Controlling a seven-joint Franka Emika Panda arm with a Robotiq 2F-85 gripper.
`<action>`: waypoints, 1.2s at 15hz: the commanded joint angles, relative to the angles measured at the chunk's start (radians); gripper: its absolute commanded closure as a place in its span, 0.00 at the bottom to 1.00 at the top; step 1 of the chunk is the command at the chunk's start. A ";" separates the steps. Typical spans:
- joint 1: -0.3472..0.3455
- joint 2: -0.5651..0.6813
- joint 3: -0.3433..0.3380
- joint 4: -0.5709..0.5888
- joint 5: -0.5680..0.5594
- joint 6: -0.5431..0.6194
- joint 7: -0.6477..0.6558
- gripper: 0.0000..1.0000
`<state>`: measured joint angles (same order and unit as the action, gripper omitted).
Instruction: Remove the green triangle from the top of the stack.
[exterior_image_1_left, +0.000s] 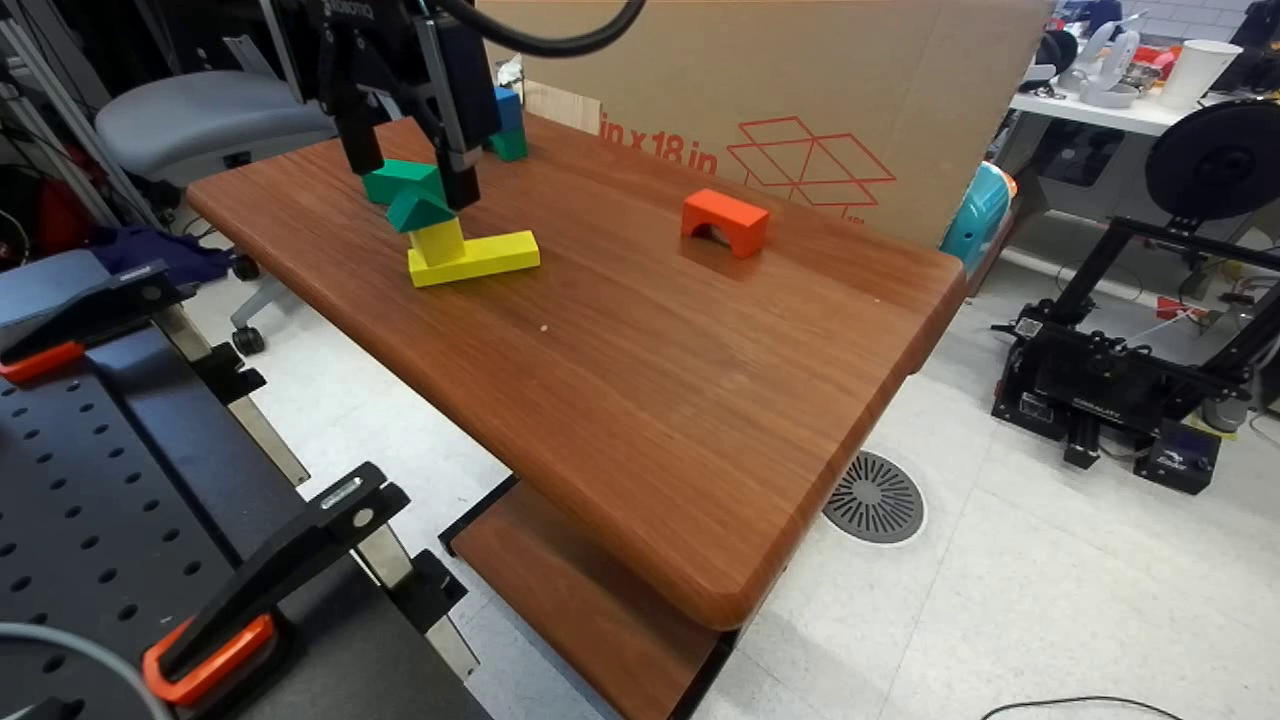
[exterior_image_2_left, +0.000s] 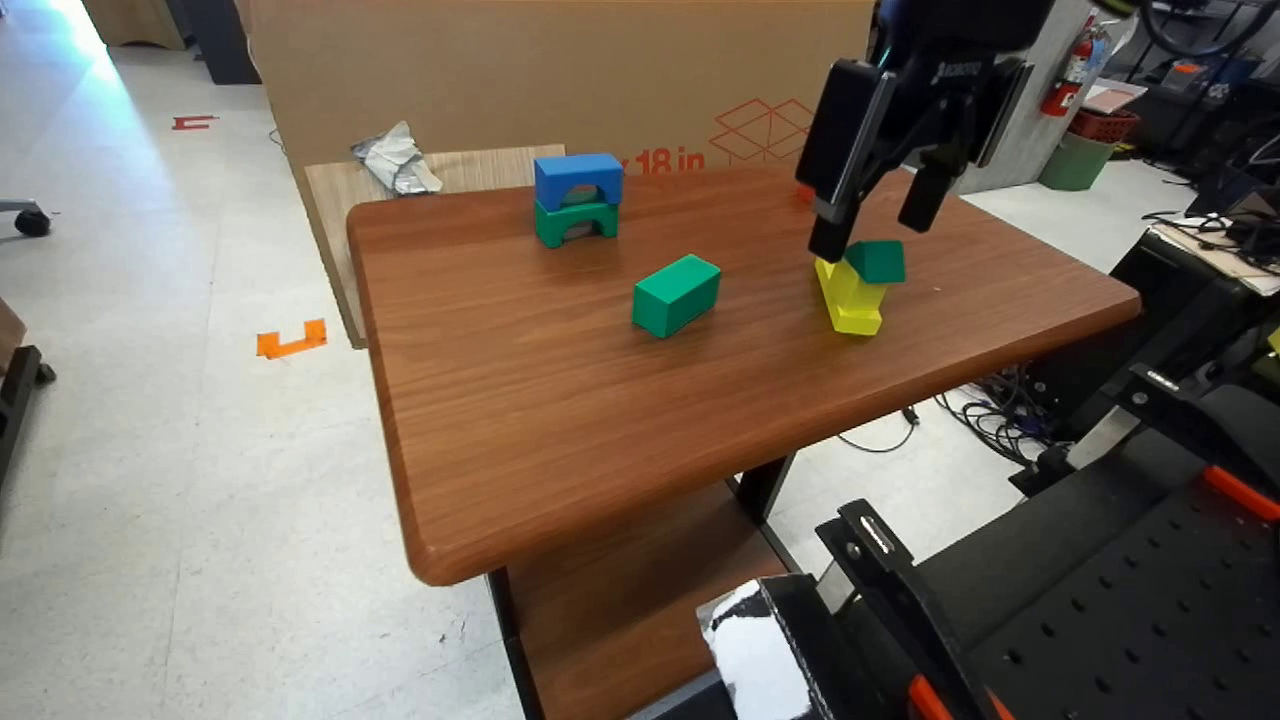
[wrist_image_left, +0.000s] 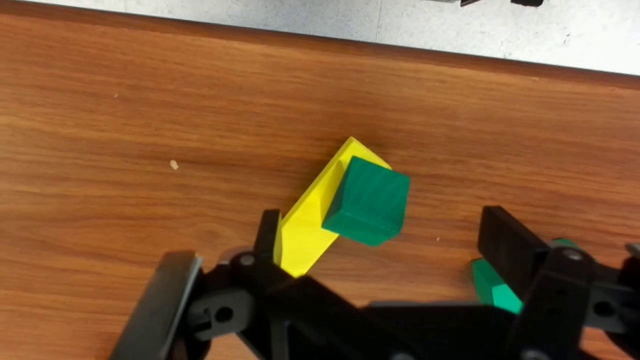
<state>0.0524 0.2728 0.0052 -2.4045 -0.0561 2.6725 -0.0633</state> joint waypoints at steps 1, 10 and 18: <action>0.019 0.015 -0.010 -0.001 -0.058 0.030 0.062 0.06; 0.021 0.008 -0.006 -0.002 -0.088 0.026 0.079 0.77; -0.038 -0.085 0.030 -0.033 0.022 0.028 -0.010 0.92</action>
<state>0.0582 0.2604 0.0077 -2.4042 -0.1059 2.6728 -0.0128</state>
